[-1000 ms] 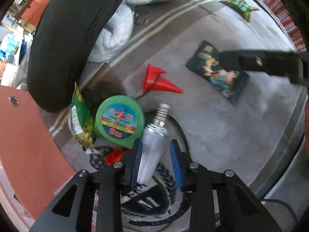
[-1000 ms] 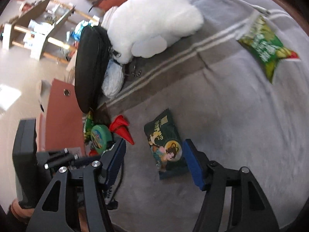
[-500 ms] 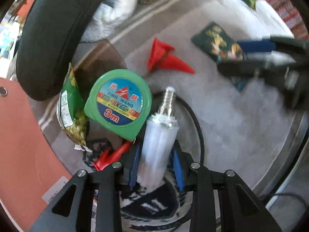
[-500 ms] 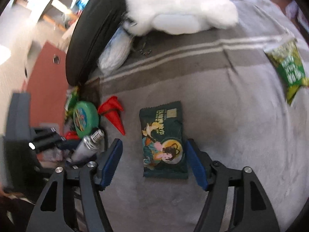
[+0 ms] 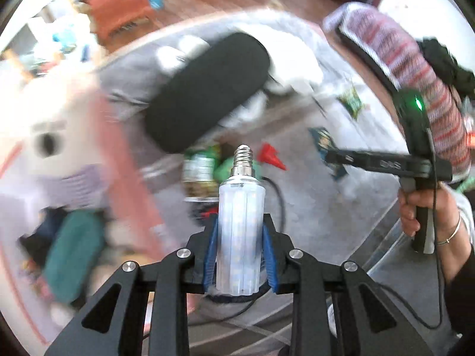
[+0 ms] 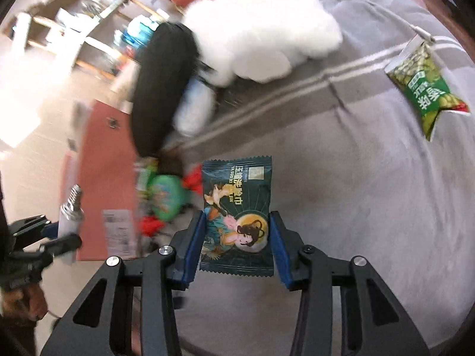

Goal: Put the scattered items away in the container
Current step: 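Grasp the white bulb with the left tool while the right tool grasps the dark snack packet, then drop the bulb and snack packet into the box with both tools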

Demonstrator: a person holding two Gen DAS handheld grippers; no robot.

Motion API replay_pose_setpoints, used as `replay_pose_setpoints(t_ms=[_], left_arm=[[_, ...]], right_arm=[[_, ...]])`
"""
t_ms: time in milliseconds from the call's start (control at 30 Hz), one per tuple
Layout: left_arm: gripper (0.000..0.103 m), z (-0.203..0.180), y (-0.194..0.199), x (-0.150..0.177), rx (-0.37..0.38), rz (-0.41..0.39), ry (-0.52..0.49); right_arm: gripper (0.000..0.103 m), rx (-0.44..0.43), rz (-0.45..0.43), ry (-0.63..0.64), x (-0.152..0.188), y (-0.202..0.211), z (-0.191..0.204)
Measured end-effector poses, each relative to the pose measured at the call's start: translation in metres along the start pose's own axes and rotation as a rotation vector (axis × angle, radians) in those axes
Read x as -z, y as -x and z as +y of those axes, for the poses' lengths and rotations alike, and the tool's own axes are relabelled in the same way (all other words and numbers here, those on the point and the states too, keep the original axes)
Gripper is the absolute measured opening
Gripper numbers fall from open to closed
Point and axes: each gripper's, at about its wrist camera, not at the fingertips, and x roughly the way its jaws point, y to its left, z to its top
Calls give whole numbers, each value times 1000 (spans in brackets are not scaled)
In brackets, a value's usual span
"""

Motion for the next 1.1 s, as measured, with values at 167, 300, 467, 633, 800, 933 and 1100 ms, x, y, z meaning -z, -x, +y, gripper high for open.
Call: replay_pose_setpoints(t_ms=[167,300,467,633,800,933,1100], left_arm=[[24,92,73,46,-155,-85,94],[28,167,104,82,-330,-94,208],[82,213,136,113,-386,-145,302],[83,204,147,121,-364,-200,301],[83,164,130,92,-273,-221,207],[83,112,92,57,-97,-196,143],[83,36,19,17,-22,-69,-2]], right_arm=[[41,-132,-63,76,10,34,70],[41,-274,-77,271,23,46,186],[65,-336,-76,436,32,28,304],[85,-268,-159,504,33,50,330],[73,-174,-194,428,8,48,264],[63,-4,-149,388,-1,31,191],[53,223,-11,441,2,-35,122]])
